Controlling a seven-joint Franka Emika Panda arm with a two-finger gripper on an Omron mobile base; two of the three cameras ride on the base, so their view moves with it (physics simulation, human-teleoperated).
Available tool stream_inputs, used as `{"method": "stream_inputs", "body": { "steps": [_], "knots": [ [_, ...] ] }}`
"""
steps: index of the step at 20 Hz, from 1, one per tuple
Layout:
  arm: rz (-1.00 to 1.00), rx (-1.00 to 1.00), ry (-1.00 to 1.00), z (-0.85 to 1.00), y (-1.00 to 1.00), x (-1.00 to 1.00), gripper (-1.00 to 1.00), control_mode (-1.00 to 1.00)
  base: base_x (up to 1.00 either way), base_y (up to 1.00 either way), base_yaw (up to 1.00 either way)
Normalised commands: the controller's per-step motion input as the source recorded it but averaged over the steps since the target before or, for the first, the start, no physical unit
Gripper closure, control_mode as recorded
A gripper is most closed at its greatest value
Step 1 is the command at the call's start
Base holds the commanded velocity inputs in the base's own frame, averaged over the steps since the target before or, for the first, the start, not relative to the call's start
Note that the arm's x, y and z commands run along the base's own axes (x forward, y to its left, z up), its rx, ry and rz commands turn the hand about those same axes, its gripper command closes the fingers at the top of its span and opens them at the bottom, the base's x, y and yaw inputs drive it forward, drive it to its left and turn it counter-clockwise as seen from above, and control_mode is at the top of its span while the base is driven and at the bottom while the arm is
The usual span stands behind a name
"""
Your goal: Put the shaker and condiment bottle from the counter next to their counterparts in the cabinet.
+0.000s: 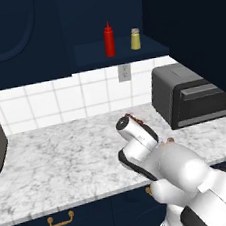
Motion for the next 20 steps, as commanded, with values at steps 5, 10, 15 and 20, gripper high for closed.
{"method": "stream_inputs", "body": {
  "steps": [5, 10, 15, 20],
  "knots": [
    [0.0, 0.07, 0.0, -0.02, -0.28, 0.38, 1.0, -1.0, 0.0, 0.0, 0.0],
    [0.0, 0.06, 0.01, -0.04, -0.22, 0.2, 1.0, -1.0, 0.0, 0.0, 0.0],
    [0.05, 0.0, -0.05, 0.02, -0.01, -0.71, 1.0, -1.0, 0.0, 0.0, 0.0],
    [0.13, 0.0, -0.14, 0.82, 0.0, -0.96, 1.0, -1.0, 0.0, 0.0, 0.0]
  ]
}}
